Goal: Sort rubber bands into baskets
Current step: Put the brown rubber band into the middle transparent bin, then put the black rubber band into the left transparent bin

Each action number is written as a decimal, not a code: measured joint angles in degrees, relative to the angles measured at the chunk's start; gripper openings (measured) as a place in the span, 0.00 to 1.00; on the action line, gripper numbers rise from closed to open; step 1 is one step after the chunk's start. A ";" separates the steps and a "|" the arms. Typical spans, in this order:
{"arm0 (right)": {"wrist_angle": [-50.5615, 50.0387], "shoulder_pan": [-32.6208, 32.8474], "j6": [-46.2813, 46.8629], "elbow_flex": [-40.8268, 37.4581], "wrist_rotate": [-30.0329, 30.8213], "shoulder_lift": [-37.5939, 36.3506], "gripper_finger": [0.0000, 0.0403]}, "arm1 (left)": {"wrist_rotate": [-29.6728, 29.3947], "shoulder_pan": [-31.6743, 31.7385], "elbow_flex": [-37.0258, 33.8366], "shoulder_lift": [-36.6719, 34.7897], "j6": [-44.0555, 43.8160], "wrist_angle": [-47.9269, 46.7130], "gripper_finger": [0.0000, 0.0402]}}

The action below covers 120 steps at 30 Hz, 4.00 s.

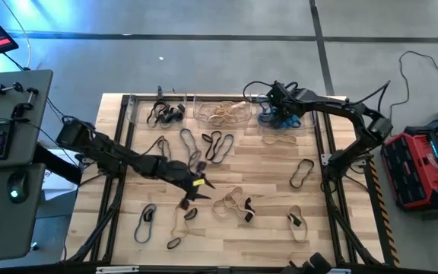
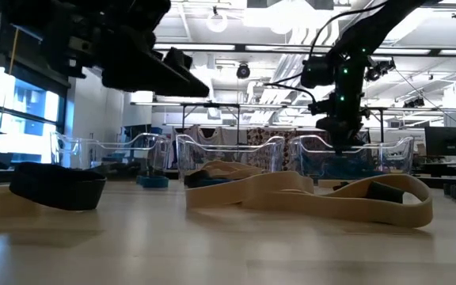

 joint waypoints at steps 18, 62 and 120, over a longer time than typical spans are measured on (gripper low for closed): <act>2.46 0.01 -1.11 0.00 0.14 -0.05 0.55 | 9.48 -1.09 12.28 13.89 4.49 -14.60 0.47; 3.33 7.30 2.16 0.02 6.31 -20.19 0.38 | 0.58 12.62 15.27 -7.30 -6.39 -27.31 0.00; 29.72 51.06 18.49 -17.37 17.45 -23.03 0.00 | 7.83 44.56 37.97 15.30 0.88 -35.51 0.37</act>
